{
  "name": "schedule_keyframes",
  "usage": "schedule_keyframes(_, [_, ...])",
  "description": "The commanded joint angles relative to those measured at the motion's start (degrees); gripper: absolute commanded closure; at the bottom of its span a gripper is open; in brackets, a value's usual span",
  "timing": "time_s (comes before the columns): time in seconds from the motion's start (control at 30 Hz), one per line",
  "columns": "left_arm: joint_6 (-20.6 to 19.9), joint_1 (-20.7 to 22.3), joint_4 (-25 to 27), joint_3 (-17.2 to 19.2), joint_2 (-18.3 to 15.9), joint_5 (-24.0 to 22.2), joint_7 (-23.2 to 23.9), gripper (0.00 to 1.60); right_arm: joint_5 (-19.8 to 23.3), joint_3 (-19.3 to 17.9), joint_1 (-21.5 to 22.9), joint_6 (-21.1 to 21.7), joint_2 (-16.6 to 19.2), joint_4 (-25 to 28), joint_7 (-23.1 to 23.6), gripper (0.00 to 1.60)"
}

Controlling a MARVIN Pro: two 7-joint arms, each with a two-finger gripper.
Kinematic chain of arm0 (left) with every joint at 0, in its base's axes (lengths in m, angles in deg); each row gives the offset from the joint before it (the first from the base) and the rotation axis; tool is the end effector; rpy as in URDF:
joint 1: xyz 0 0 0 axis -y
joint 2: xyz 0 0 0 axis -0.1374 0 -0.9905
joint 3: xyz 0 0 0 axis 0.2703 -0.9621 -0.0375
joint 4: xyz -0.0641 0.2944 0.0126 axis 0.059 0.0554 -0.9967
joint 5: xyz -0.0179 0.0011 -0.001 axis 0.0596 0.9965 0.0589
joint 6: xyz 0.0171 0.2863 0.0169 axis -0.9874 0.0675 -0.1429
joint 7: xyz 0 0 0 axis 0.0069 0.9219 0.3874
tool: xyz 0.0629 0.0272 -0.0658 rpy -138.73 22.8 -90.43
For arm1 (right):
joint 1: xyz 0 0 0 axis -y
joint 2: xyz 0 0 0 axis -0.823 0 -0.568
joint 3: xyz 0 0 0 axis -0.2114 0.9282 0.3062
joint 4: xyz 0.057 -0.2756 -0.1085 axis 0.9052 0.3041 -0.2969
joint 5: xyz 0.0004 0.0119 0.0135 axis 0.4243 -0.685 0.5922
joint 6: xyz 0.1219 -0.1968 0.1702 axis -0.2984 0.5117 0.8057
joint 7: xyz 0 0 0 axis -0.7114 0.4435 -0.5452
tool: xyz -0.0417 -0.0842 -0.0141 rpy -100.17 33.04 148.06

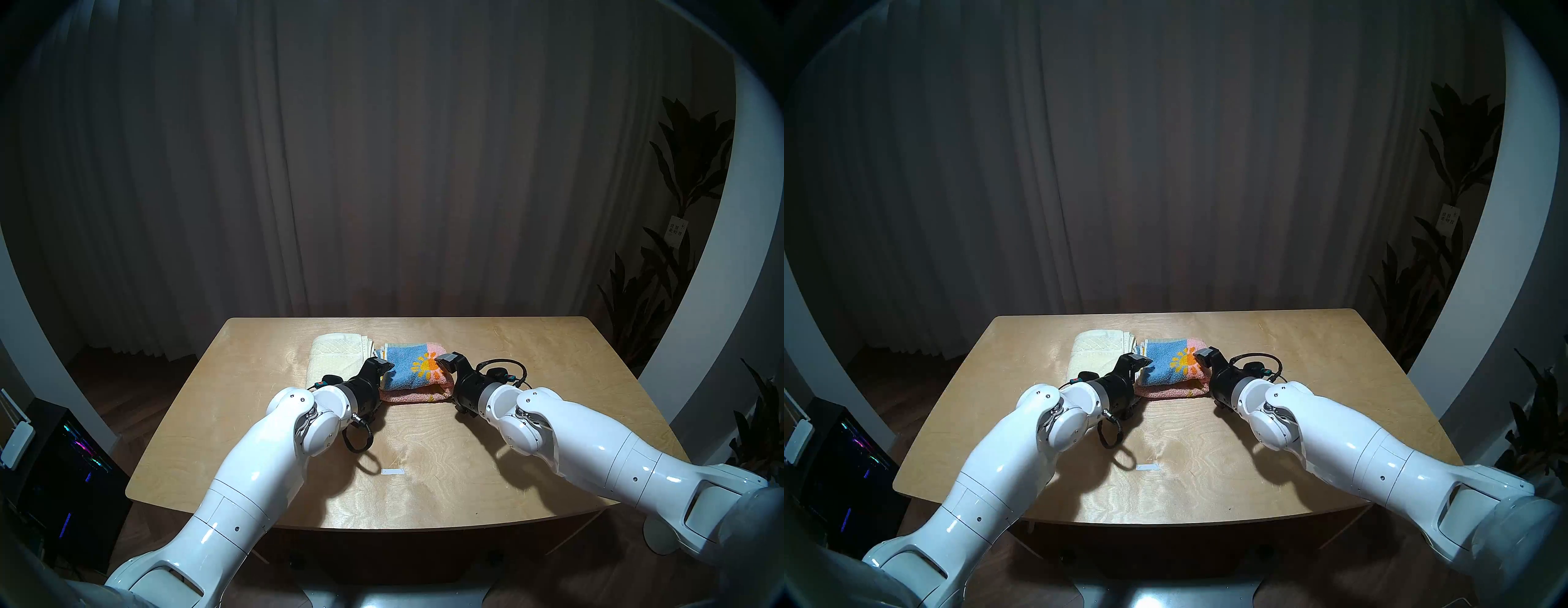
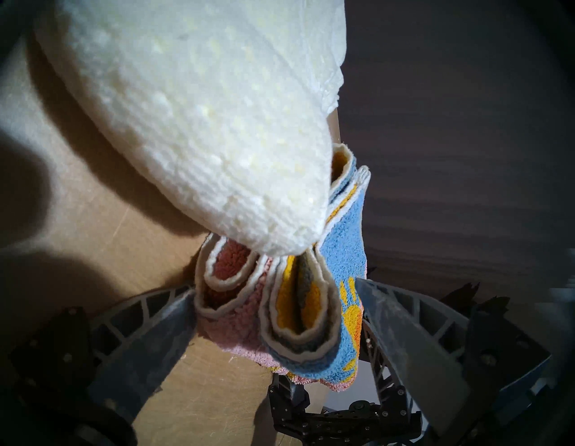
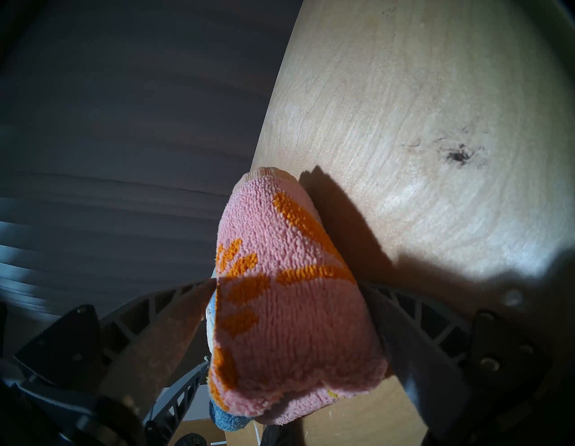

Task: Fold each towel twice and stack them on table

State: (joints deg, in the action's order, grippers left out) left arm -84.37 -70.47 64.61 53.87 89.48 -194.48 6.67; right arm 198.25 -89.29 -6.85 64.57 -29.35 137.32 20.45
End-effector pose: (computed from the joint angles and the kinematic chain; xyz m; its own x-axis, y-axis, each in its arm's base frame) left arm 0.4123 -0.0699 -0.3520 0.5783 0.8158 -0.0076 0.3811 -0.2619 0.8867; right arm 0.4311 0.0036 -0.3481 0.5336 -0.8314 0.1549 -0.2561 -0.3334 -0.9074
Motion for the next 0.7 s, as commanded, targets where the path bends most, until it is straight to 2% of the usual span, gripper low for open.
schedule_keyframes(0.0, [-0.9,1.5,-1.3,-0.2,0.6,-0.1,1.2,0.00,0.2,0.0,0.3,-0.1,-1.5,-0.4,0.5,0.47])
schedule_keyframes(0.07, [-1.0,1.6,-1.8,-0.2,0.7,0.1,1.4,0.04,0.2,0.0,0.3,-0.2,-1.6,-0.4,0.5,0.62])
schedule_keyframes(0.1, [-1.0,1.7,-1.9,-0.2,0.8,0.1,1.5,0.13,0.2,-0.1,0.3,-0.2,-1.6,-0.4,0.5,0.82])
schedule_keyframes(0.13, [-1.0,1.7,-2.0,-0.2,0.8,0.1,1.6,0.14,0.1,-0.1,0.3,-0.2,-1.6,-0.4,0.5,0.83])
schedule_keyframes(0.2, [-1.1,1.7,-2.2,-0.2,0.9,0.1,1.7,0.51,0.1,-0.1,0.3,-0.2,-1.6,-0.4,0.5,0.88])
schedule_keyframes(0.23, [-1.1,1.7,-2.2,-0.2,0.9,0.1,1.7,0.72,0.1,-0.1,0.3,-0.2,-1.6,-0.3,0.4,0.96])
schedule_keyframes(0.27, [-1.2,1.7,-2.2,-0.2,0.9,0.1,1.7,0.73,0.1,-0.1,0.3,-0.3,-1.6,-0.3,0.4,1.01])
schedule_keyframes(0.3, [-1.2,1.7,-2.2,-0.2,0.9,0.1,1.7,0.82,0.1,-0.1,0.3,-0.3,-1.6,-0.3,0.4,1.08])
schedule_keyframes(0.33, [-1.1,1.7,-2.2,-0.2,0.9,0.1,1.7,0.82,0.0,-0.2,0.2,-0.4,-1.7,-0.2,0.5,1.08])
schedule_keyframes(0.37, [-1.1,1.7,-2.2,-0.2,1.0,0.2,1.7,0.88,0.0,-0.2,0.2,-0.5,-1.6,-0.2,0.4,1.22])
schedule_keyframes(0.4, [-1.1,1.7,-2.2,-0.2,1.0,0.2,1.8,0.88,0.0,-0.2,0.2,-0.6,-1.6,-0.1,0.4,1.37])
schedule_keyframes(0.43, [-1.1,1.7,-2.2,-0.1,1.0,0.2,1.8,0.99,0.0,-0.2,0.2,-0.6,-1.6,-0.1,0.4,1.60])
schedule_keyframes(0.53, [-0.9,1.5,-1.9,0.0,1.0,0.4,2.3,1.29,0.0,-0.3,0.0,-0.7,-1.4,0.1,0.7,1.60])
schedule_keyframes(0.57, [-0.9,1.5,-1.9,0.0,1.0,0.4,2.3,1.44,0.1,-0.4,-0.1,-0.7,-1.2,0.3,0.8,1.60])
schedule_keyframes(0.63, [-0.9,1.5,-1.8,0.0,1.1,0.6,2.8,1.60,0.4,-0.7,-0.5,-0.7,-0.9,0.6,1.7,1.60])
schedule_keyframes(0.67, [-1.0,1.5,-1.7,-0.1,1.1,0.8,3.2,1.60,0.3,-0.9,-0.8,-0.9,-0.8,0.7,2.4,1.60])
